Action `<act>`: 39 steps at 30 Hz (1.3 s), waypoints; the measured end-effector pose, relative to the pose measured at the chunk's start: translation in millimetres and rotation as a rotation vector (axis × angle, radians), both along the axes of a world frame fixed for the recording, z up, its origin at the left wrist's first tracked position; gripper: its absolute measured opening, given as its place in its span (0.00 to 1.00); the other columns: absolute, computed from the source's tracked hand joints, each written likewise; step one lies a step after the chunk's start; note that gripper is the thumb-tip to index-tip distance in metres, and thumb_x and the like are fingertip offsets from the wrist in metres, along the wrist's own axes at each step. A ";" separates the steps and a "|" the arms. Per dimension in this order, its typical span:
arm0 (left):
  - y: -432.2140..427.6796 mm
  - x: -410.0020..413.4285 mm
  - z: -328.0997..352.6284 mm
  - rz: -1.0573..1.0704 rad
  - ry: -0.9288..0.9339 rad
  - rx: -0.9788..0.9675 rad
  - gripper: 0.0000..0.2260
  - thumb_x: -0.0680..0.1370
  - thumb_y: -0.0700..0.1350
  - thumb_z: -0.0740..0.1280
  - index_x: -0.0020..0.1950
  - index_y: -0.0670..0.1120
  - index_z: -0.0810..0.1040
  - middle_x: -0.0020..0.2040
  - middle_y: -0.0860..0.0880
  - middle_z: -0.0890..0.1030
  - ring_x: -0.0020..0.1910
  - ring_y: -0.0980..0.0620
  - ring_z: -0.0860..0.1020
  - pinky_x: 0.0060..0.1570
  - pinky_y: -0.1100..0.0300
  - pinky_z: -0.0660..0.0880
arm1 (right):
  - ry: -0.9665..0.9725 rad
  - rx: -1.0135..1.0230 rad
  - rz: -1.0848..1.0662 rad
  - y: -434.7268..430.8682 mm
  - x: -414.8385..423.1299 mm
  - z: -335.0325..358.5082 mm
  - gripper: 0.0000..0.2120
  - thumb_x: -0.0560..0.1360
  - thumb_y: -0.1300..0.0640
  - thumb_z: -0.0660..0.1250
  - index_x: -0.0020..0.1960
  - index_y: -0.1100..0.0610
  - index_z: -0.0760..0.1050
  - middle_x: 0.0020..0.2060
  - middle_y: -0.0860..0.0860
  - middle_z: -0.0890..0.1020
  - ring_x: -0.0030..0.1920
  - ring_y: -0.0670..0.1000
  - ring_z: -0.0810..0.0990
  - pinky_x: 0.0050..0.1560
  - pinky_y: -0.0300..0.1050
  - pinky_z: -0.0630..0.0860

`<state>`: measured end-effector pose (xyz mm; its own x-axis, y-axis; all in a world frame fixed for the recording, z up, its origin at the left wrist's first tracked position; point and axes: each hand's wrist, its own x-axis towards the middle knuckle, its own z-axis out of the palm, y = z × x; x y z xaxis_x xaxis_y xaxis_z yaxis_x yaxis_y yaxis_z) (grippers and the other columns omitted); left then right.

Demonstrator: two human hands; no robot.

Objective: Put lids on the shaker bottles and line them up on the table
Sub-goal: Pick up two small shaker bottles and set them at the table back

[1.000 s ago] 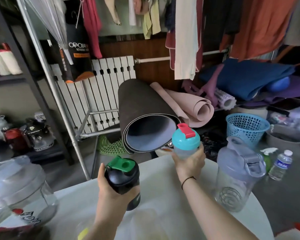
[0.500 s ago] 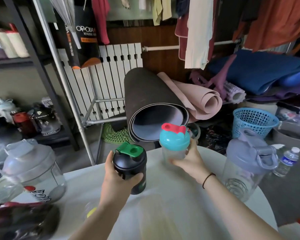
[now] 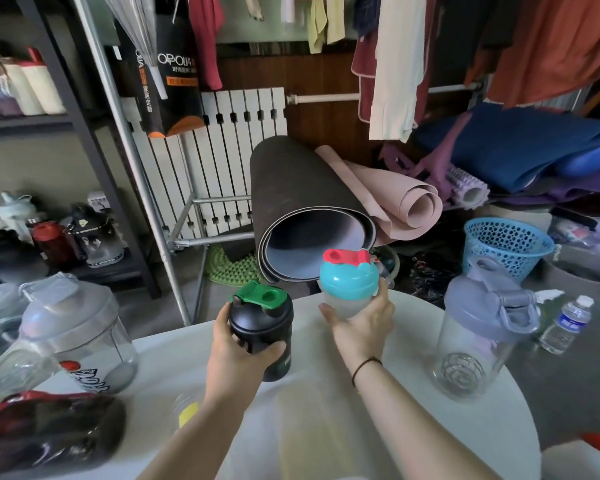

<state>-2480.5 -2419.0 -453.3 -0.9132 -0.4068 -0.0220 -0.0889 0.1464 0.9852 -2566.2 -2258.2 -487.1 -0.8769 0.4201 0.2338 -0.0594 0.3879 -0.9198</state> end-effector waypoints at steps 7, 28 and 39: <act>-11.2 -9.7 3.3 -0.030 -0.043 -0.055 0.35 0.62 0.39 0.79 0.59 0.62 0.65 0.51 0.64 0.78 0.56 0.50 0.79 0.61 0.50 0.74 | 0.003 -0.090 0.332 43.0 -2.0 -6.1 0.52 0.60 0.60 0.80 0.73 0.48 0.52 0.60 0.46 0.70 0.58 0.47 0.74 0.59 0.42 0.71; -2.5 -64.8 -14.0 -0.163 -0.144 -0.063 0.37 0.60 0.34 0.80 0.63 0.51 0.67 0.50 0.53 0.77 0.48 0.51 0.76 0.45 0.55 0.76 | -0.059 0.157 0.193 49.6 -50.4 -33.5 0.40 0.62 0.47 0.77 0.69 0.53 0.62 0.62 0.52 0.77 0.61 0.55 0.75 0.56 0.45 0.73; 57.4 -92.4 -19.4 0.161 -0.122 -0.247 0.38 0.61 0.51 0.80 0.64 0.43 0.65 0.64 0.44 0.70 0.62 0.43 0.73 0.59 0.51 0.73 | -0.051 0.177 0.182 53.7 -50.1 -30.5 0.36 0.59 0.52 0.79 0.63 0.55 0.68 0.58 0.55 0.77 0.59 0.57 0.76 0.57 0.46 0.72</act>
<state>-2572.9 -2361.6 -472.7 -0.8333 -0.5528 -0.0105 -0.2461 0.3538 0.9024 -2616.3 -2204.5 -517.7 -0.9470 0.2104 0.2429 -0.0983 0.5301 -0.8422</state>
